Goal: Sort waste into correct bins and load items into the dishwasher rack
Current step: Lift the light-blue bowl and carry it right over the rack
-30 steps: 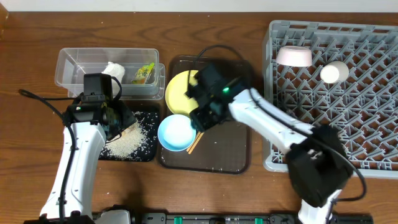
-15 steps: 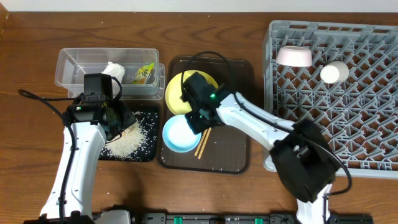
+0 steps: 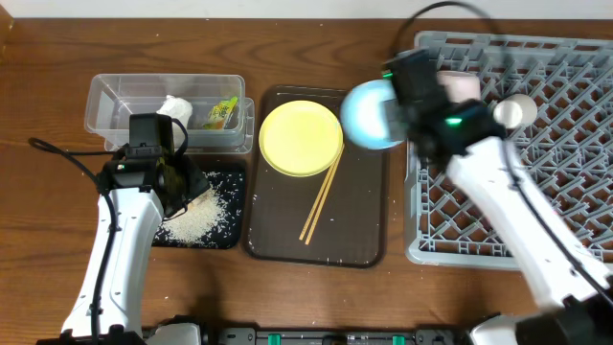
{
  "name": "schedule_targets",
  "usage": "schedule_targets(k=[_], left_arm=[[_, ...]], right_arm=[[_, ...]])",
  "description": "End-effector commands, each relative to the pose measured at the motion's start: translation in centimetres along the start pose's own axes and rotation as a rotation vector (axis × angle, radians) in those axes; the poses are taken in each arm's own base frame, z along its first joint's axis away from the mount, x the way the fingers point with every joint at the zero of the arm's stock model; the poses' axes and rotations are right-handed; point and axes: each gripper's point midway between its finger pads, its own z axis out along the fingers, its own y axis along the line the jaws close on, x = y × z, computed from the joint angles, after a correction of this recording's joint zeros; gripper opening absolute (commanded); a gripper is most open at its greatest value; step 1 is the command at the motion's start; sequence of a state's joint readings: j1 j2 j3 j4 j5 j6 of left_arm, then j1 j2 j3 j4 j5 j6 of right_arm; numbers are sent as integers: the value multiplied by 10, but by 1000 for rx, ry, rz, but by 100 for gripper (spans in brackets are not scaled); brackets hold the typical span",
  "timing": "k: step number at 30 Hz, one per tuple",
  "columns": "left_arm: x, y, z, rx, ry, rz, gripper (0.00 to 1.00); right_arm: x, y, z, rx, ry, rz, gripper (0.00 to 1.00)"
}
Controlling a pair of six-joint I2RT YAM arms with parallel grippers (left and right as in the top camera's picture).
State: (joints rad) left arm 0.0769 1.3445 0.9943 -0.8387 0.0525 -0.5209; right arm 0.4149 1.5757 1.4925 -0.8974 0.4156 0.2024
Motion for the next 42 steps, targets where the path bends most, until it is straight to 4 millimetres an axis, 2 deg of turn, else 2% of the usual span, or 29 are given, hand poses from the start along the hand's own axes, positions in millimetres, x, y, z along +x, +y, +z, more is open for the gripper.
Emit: schedule_targets(k=[1, 3, 6, 11, 14, 23, 27, 36, 42], left_arm=[[-4, 1, -3, -2, -19, -12, 49], [-5, 0, -3, 0, -22, -12, 49], [-5, 0, -3, 0, -23, -12, 49], [-5, 0, -3, 0, -22, -12, 49], [-5, 0, -3, -1, -22, -11, 49], [-4, -1, -3, 9, -16, -12, 49], [-5, -2, -3, 10, -18, -12, 49], [-5, -2, -3, 11, -19, -12, 49], [-5, -2, -3, 12, -18, -12, 49]], right_arm=[[-6, -82, -18, 326, -24, -32, 1], [4, -120, -28, 497, 22, -53, 1], [24, -158, -38, 660, 125, -97, 1], [51, -193, -39, 725, 262, -101, 1], [57, -207, -39, 739, 307, -120, 1], [73, -232, -40, 782, 390, -131, 1], [82, -234, -37, 783, 428, -143, 1], [101, -241, -13, 856, 554, -232, 1], [110, -235, 13, 867, 593, -217, 1]])
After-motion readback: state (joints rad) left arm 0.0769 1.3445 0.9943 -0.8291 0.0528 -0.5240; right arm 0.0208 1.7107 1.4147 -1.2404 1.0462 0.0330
